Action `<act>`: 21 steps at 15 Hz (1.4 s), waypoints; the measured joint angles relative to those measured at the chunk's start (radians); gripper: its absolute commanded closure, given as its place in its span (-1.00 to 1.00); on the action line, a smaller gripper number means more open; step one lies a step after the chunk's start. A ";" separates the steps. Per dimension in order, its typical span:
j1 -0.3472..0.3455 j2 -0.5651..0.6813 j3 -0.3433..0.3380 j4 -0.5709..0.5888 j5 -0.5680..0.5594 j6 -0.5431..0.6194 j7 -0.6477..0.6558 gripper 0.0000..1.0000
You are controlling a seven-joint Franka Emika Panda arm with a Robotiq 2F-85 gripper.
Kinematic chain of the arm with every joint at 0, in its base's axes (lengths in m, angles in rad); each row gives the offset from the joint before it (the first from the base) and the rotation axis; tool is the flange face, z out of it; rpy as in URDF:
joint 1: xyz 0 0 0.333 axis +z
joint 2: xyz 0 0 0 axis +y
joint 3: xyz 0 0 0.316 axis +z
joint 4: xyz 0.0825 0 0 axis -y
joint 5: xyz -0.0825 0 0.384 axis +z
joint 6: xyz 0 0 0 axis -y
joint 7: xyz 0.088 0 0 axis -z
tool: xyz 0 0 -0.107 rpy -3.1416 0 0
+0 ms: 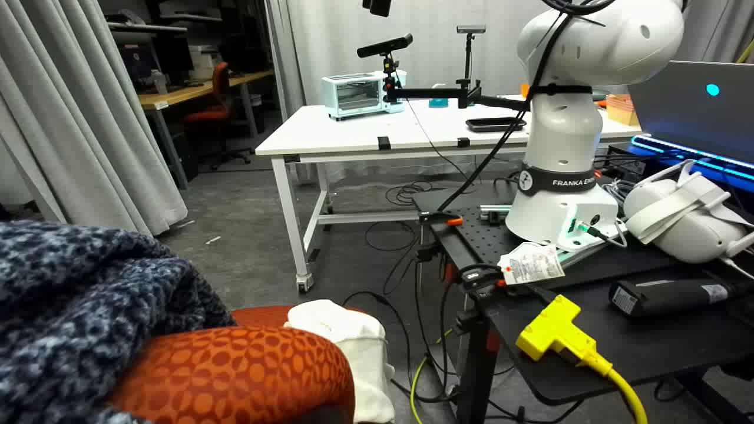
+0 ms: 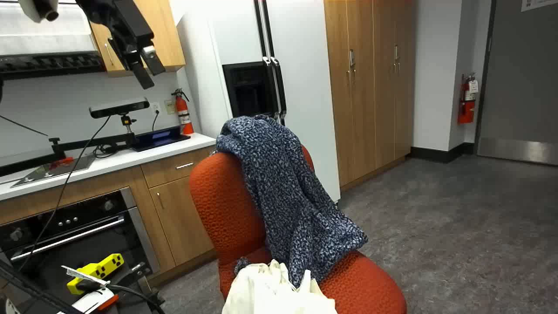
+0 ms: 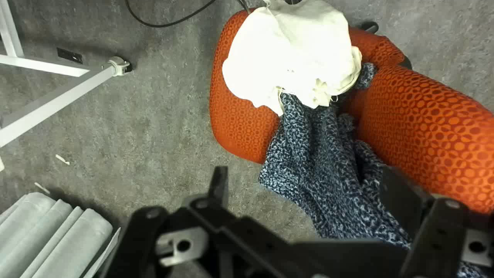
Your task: Pick up the cloth from the chair back and put it on the sitting base of the chair.
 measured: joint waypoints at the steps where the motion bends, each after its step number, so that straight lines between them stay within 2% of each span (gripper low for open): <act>1: 0.000 0.001 0.000 0.000 0.000 0.000 0.000 -1.00; 21: 0.015 0.013 -0.014 0.000 0.029 -0.004 -0.006 -1.00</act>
